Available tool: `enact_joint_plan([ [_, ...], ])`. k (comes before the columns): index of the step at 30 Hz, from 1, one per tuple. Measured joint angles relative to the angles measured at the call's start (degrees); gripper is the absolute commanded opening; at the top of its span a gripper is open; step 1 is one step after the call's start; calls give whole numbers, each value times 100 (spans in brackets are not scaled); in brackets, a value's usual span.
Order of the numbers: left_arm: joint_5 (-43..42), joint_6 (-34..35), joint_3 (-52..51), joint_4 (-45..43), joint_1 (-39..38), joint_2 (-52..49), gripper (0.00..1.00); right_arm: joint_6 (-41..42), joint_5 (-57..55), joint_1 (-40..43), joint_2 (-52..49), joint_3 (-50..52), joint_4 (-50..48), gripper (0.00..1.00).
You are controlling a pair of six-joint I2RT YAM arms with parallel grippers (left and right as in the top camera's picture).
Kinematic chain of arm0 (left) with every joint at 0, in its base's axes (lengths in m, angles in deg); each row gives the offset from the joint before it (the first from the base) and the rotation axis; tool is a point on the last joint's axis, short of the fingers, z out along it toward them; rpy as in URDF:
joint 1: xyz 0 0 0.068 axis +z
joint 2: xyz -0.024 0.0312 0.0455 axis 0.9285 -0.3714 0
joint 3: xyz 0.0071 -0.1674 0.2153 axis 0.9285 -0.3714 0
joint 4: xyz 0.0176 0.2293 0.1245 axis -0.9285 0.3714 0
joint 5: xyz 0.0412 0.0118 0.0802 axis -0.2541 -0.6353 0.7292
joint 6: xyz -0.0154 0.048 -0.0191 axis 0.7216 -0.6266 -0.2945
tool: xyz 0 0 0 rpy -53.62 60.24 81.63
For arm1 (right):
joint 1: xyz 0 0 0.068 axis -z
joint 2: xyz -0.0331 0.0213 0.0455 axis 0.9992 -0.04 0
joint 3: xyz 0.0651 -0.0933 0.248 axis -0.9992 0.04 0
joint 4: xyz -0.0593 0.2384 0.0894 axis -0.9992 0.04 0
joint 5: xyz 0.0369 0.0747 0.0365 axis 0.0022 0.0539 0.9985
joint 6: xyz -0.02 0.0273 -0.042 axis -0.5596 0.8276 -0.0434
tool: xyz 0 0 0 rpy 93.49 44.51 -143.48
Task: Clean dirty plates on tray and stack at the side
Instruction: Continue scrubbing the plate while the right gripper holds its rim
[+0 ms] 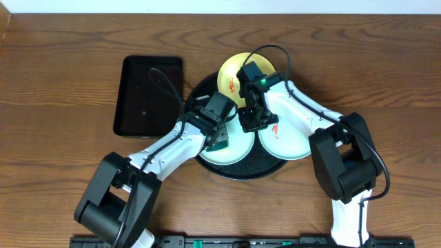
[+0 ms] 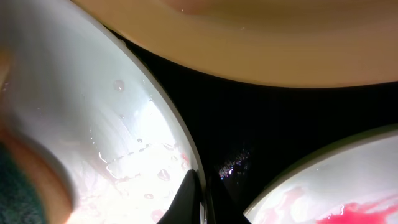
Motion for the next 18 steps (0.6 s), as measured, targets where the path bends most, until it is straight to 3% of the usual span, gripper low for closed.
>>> enact_joint_plan([
  [12,557,-2,0,146,-37,0,7,-4,11,0,0,0,2,1],
  [18,1152,-4,-81,-450,-37,0,8,-4,28,0,0,0,9,1],
])
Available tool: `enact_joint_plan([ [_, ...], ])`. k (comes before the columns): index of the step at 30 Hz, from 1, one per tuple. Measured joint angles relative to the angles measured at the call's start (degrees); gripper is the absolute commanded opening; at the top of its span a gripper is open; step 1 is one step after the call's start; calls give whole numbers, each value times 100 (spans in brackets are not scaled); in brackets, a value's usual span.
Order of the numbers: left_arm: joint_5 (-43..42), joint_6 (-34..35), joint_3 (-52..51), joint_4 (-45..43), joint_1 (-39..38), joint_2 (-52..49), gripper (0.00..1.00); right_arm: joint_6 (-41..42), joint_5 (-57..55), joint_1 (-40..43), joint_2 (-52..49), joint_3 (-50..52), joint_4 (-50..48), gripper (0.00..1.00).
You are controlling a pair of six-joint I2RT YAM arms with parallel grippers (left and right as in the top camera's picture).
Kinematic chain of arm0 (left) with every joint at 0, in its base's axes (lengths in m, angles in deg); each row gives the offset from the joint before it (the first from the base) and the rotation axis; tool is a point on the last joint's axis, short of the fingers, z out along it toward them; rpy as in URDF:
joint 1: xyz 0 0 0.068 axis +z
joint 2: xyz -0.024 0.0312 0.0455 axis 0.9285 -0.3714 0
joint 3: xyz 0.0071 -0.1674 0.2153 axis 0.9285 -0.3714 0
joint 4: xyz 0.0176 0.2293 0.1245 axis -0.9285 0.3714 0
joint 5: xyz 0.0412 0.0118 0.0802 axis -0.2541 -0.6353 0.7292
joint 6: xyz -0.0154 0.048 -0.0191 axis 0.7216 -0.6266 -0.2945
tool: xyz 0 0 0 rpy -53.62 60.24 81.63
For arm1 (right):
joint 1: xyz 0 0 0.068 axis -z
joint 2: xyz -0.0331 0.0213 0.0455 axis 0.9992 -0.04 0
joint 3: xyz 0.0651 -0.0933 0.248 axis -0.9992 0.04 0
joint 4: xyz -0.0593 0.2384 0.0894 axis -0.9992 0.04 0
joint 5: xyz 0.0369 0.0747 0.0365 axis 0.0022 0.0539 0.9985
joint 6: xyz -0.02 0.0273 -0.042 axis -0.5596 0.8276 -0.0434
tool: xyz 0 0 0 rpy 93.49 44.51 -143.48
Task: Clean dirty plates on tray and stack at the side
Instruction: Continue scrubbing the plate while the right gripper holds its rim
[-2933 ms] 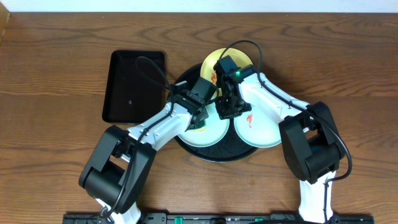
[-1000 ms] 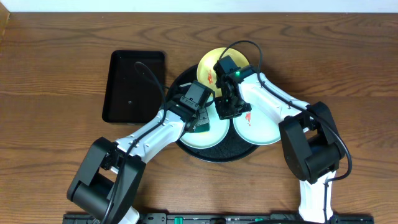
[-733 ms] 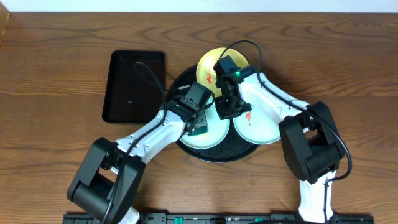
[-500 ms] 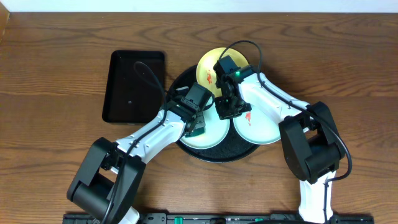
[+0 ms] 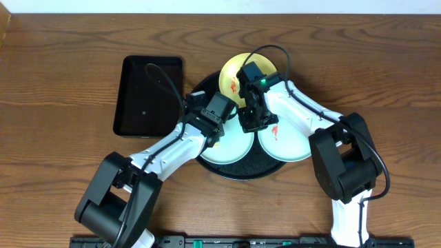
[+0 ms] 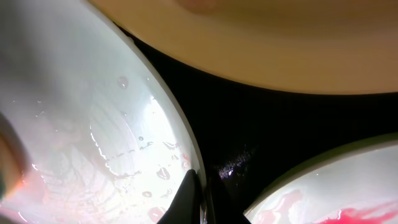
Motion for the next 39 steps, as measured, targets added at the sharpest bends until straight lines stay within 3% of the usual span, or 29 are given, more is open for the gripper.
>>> enact_joint_plan([
  [15,481,-20,-15,-831,39,0,7,0,-22,0,0,0,2,1],
  [22,525,-44,-15,-675,79,-22,7,0,-26,0,0,0,2,1],
  [39,695,-960,-17,-162,114,527,7,-7,-44,0,0,0,-9,1],
])
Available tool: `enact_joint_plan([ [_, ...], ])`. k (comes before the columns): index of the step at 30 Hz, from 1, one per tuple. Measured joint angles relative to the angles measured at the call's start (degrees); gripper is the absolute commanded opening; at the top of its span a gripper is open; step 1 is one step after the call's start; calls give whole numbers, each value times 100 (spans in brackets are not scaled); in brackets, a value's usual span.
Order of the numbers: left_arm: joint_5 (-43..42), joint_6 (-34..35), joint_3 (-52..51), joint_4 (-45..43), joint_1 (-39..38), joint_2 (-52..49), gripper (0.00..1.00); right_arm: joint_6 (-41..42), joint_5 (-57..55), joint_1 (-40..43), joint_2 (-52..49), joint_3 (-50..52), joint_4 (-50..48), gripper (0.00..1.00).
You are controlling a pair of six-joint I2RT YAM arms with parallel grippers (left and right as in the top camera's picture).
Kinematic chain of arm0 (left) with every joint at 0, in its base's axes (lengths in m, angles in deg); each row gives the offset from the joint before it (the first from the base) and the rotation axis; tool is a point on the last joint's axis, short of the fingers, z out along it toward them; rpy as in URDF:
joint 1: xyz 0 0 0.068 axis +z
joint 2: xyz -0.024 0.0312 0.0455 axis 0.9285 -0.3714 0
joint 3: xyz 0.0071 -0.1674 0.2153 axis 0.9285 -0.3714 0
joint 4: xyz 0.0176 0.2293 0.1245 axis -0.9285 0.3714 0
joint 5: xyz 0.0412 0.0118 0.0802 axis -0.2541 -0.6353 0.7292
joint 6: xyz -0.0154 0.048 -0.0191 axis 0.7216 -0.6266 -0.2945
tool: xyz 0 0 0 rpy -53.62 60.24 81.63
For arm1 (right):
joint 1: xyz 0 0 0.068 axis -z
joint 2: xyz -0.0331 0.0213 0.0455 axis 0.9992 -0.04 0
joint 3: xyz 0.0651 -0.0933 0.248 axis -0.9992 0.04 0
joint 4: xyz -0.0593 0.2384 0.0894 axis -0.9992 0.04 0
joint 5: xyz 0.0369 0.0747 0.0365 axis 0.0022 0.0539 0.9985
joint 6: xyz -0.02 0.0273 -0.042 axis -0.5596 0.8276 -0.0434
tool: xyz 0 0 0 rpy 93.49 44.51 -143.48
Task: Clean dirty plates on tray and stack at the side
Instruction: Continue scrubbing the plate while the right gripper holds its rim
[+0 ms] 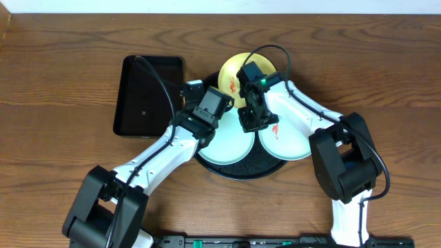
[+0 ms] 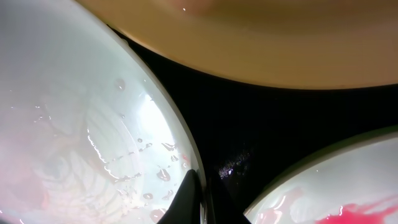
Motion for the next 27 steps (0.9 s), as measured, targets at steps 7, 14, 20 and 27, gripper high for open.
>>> enact_joint_plan([
  [7,4,-87,0,184,-87,-2,8,-2,0,0,0,0,-2,1],
  [14,4,-90,0,175,-170,-282,7,-2,0,0,0,0,-2,1],
  [20,50,-90,0,179,-190,-466,7,-4,-4,0,0,0,-2,1],
  [27,111,11,0,184,-498,-468,7,-4,-35,0,0,0,-15,1],
])
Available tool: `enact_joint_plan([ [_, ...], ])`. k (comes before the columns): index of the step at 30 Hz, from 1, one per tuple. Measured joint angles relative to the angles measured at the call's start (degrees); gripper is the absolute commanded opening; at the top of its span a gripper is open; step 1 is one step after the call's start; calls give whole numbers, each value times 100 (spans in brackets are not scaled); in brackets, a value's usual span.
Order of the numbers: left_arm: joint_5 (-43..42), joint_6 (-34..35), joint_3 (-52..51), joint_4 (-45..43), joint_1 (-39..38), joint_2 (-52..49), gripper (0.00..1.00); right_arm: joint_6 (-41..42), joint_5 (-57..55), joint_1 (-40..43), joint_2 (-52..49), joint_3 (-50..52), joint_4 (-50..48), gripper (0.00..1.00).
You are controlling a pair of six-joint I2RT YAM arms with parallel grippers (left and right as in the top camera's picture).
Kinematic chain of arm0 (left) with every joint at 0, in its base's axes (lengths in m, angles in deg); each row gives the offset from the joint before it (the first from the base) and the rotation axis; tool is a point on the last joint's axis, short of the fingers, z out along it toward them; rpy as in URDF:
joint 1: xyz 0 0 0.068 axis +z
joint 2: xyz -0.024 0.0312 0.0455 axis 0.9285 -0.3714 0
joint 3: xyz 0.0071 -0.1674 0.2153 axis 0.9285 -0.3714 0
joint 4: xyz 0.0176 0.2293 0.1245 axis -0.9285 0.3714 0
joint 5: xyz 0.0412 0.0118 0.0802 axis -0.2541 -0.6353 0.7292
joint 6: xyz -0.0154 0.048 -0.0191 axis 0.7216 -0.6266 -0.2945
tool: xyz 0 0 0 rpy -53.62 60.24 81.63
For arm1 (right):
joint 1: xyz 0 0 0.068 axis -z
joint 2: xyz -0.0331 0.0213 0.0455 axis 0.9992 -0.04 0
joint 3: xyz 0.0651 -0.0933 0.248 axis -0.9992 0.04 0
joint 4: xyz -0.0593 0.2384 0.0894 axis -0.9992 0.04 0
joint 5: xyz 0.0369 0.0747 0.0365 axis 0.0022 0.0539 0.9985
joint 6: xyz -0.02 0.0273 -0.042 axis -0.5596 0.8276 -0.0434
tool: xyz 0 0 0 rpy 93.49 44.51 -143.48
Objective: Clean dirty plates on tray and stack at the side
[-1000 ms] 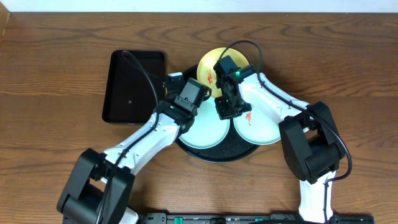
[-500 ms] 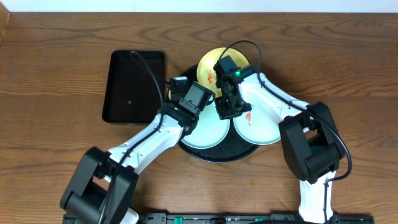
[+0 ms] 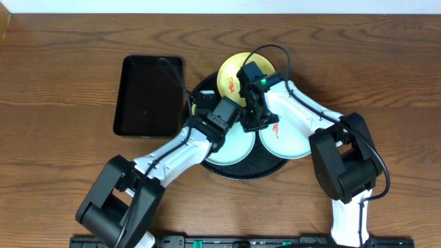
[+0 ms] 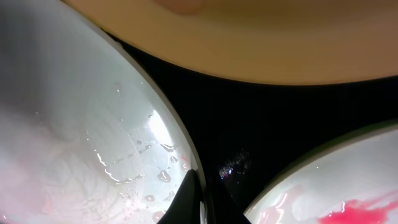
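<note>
Three plates lie on the round black tray (image 3: 256, 169). My right gripper (image 3: 249, 124) (image 4: 203, 198) is shut on the right rim of the wet white plate (image 3: 231, 150) (image 4: 74, 118), one finger inside and one outside. That plate shows water drops and faint pink smears. My left gripper (image 3: 215, 116) hangs over the plate's upper part; its wrist hides its fingers and anything in them. Behind lies a yellow plate (image 3: 231, 73) (image 4: 261, 37) with red marks. At the right lies a white plate with red stains (image 3: 289, 142) (image 4: 339, 196).
A rectangular black tray (image 3: 147, 96) lies on the wooden table (image 3: 62, 76) left of the round tray. Both arms reach in from the front edge and cross over the round tray.
My left gripper has moved from the round tray's upper left edge to the right, over the white plate's upper part. The plate's pink smears look fainter. My right gripper still grips the rim.
My left gripper was over the white plate's lower left with a green sponge on it. Then it was higher on the plate, then at the tray's upper left edge, and now back over the plate. My right gripper stayed shut on the rim throughout.
</note>
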Motion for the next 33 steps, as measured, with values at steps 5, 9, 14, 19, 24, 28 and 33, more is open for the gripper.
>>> enact_joint_plan([
  [5,-74,240,0,2,-297,-7,8,-13,-35,0,0,0,-7,1],
  [9,-188,387,0,-2,-378,-7,7,-46,-44,0,0,0,-9,1],
  [14,-376,463,0,0,-378,20,7,-48,-46,0,0,0,-9,1],
  [19,-658,529,-13,31,-393,389,8,-48,-48,0,0,0,-9,1],
  [24,-772,533,-17,70,-385,1320,8,-48,-48,0,0,0,-9,1],
  [28,-793,542,-17,262,-192,1808,8,-48,-50,0,0,0,-9,1],
  [33,-804,549,-20,592,400,1869,8,-48,-42,0,0,0,-7,1],
])
